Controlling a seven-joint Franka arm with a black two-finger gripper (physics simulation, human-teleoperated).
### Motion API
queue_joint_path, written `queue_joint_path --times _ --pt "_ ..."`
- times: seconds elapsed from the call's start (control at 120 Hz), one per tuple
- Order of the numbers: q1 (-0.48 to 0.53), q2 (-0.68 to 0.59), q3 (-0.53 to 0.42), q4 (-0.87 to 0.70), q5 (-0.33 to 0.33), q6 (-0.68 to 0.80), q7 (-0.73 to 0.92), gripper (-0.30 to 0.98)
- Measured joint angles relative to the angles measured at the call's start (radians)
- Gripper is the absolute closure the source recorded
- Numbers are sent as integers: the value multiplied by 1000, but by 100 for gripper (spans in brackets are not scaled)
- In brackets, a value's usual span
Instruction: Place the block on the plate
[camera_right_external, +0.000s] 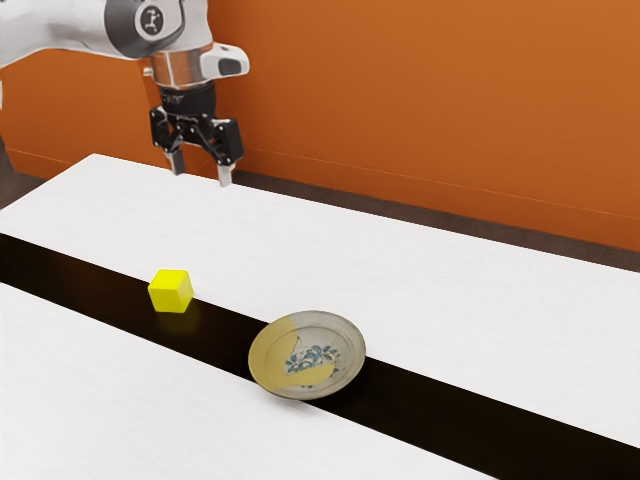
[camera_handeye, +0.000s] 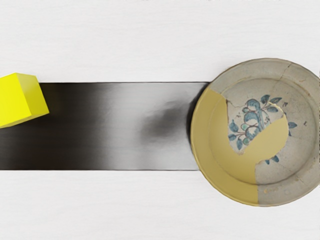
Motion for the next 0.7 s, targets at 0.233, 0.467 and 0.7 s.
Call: queue_joint_path --times 0.233,0.467,0.7 --pt "-13 -51 13 -107 -2 39 5 0" --pt "-32 -186 139 -308 39 89 10 0" --pt "87 -3 246 -200 69 145 30 0"
